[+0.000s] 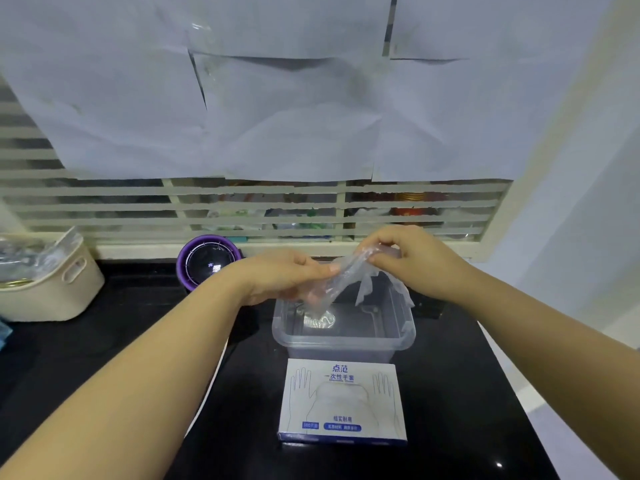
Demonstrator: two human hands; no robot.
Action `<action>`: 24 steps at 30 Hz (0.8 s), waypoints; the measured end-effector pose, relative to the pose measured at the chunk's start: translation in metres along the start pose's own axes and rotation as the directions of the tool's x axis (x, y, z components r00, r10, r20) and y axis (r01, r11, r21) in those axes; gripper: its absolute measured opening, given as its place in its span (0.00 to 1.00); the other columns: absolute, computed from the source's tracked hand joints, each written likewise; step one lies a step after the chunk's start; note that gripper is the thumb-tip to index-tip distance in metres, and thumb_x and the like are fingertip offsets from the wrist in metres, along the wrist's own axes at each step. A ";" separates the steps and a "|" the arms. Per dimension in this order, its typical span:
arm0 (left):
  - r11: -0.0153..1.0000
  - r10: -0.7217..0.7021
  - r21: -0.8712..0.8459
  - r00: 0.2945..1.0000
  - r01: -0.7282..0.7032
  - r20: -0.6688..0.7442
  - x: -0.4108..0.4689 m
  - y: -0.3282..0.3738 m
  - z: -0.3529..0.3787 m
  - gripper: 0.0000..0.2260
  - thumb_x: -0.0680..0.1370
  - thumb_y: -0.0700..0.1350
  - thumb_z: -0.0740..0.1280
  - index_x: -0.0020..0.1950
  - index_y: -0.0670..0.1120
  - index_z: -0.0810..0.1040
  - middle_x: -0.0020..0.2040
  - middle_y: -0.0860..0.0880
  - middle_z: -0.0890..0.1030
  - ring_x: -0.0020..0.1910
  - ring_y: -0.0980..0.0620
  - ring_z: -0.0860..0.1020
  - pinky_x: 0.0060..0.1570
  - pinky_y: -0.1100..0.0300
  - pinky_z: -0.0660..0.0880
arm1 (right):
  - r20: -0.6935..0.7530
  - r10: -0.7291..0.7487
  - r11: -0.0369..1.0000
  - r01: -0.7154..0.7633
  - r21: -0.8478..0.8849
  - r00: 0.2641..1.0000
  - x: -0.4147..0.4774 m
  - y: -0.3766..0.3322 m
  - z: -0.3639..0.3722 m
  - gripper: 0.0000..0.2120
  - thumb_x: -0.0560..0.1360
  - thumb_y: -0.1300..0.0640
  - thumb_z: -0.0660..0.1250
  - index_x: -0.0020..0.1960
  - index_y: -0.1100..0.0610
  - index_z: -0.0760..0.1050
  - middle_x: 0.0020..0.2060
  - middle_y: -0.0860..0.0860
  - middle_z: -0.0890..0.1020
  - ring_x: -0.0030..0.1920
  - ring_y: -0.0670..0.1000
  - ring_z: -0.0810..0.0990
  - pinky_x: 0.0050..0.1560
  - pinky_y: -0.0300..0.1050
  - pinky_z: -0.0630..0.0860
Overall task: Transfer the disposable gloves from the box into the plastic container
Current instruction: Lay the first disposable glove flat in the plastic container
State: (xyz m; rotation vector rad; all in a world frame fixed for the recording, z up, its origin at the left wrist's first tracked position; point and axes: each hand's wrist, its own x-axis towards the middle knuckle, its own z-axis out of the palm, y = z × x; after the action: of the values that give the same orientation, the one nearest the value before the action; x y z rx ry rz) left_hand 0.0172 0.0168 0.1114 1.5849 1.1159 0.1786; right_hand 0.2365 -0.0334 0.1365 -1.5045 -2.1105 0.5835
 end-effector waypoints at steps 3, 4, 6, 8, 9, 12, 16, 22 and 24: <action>0.988 -0.103 -0.105 0.988 0.115 0.112 -0.004 -0.002 -0.002 0.30 0.67 0.63 0.67 0.61 0.45 0.77 0.56 0.47 0.83 0.55 0.50 0.81 0.62 0.56 0.74 | -0.005 -0.025 0.997 0.025 -0.072 1.000 0.002 -0.003 -0.005 0.09 0.79 0.56 0.63 0.55 0.49 0.79 0.46 0.38 0.76 0.45 0.32 0.71 0.44 0.22 0.64; 0.970 -0.077 -0.221 0.990 0.101 0.115 -0.003 -0.004 -0.001 0.26 0.68 0.59 0.67 0.60 0.44 0.77 0.55 0.47 0.83 0.54 0.51 0.82 0.60 0.58 0.76 | -0.010 -0.026 0.996 0.025 -0.088 1.000 0.002 -0.004 -0.006 0.09 0.79 0.56 0.63 0.56 0.49 0.79 0.46 0.39 0.76 0.45 0.33 0.71 0.44 0.22 0.65; 0.893 -0.006 -0.449 0.998 0.031 0.057 0.002 -0.006 0.003 0.18 0.69 0.51 0.69 0.56 0.43 0.79 0.50 0.46 0.84 0.48 0.53 0.83 0.53 0.61 0.78 | -0.017 -0.026 0.995 0.024 -0.096 1.000 0.002 -0.003 -0.006 0.09 0.79 0.56 0.62 0.56 0.49 0.79 0.46 0.40 0.76 0.45 0.33 0.71 0.45 0.23 0.65; 0.814 0.047 -0.579 0.999 -0.044 -0.009 0.007 -0.008 0.010 0.16 0.71 0.45 0.69 0.56 0.40 0.79 0.47 0.46 0.84 0.44 0.55 0.82 0.47 0.64 0.79 | -0.008 -0.010 0.994 0.009 -0.111 1.000 0.002 -0.001 -0.005 0.09 0.79 0.55 0.62 0.56 0.50 0.79 0.46 0.39 0.75 0.44 0.33 0.71 0.45 0.24 0.65; 0.787 0.067 -0.611 0.997 -0.079 -0.042 0.008 -0.007 0.013 0.14 0.72 0.43 0.69 0.56 0.39 0.79 0.46 0.46 0.84 0.42 0.55 0.82 0.45 0.65 0.79 | -0.001 0.001 0.992 -0.001 -0.124 1.000 0.002 0.001 -0.006 0.10 0.79 0.55 0.63 0.56 0.50 0.79 0.45 0.38 0.75 0.43 0.33 0.71 0.44 0.24 0.65; 0.690 0.127 -0.680 0.966 -0.248 -0.223 0.011 -0.003 0.021 0.09 0.72 0.38 0.68 0.52 0.42 0.79 0.42 0.47 0.83 0.39 0.54 0.82 0.41 0.64 0.80 | 0.011 0.019 0.990 -0.017 -0.138 1.000 0.003 0.006 -0.010 0.13 0.77 0.56 0.65 0.61 0.49 0.76 0.50 0.40 0.75 0.45 0.34 0.71 0.45 0.23 0.65; 0.622 0.145 -0.648 0.877 -0.441 -0.457 0.013 -0.003 0.020 0.10 0.68 0.39 0.70 0.49 0.47 0.79 0.42 0.50 0.84 0.38 0.54 0.81 0.40 0.61 0.80 | -0.095 0.257 0.963 -0.247 0.107 0.962 0.003 0.026 -0.014 0.30 0.74 0.52 0.70 0.72 0.46 0.62 0.61 0.44 0.71 0.59 0.43 0.70 0.56 0.39 0.69; 0.581 0.054 -0.640 0.808 -0.503 -0.586 0.017 -0.008 0.013 0.09 0.77 0.33 0.65 0.49 0.46 0.78 0.43 0.50 0.85 0.38 0.53 0.83 0.36 0.62 0.80 | 0.376 0.573 0.004 -0.462 0.887 0.728 -0.007 0.058 0.024 0.38 0.71 0.41 0.67 0.75 0.53 0.57 0.62 0.60 0.75 0.59 0.60 0.78 0.58 0.55 0.76; 0.598 0.032 -0.632 0.802 -0.494 -0.596 0.020 -0.013 0.009 0.10 0.78 0.33 0.63 0.49 0.46 0.79 0.45 0.50 0.85 0.40 0.54 0.83 0.37 0.64 0.79 | 0.423 0.551 -0.004 -0.505 0.863 0.719 -0.006 0.062 0.040 0.39 0.70 0.39 0.66 0.75 0.52 0.57 0.60 0.61 0.76 0.57 0.60 0.79 0.57 0.54 0.76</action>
State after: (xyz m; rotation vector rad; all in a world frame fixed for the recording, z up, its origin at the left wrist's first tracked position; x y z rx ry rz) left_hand 0.0267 0.0242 0.0886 0.8924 0.9685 1.2310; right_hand 0.2597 -0.0230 0.0671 -1.3347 -0.5113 1.7265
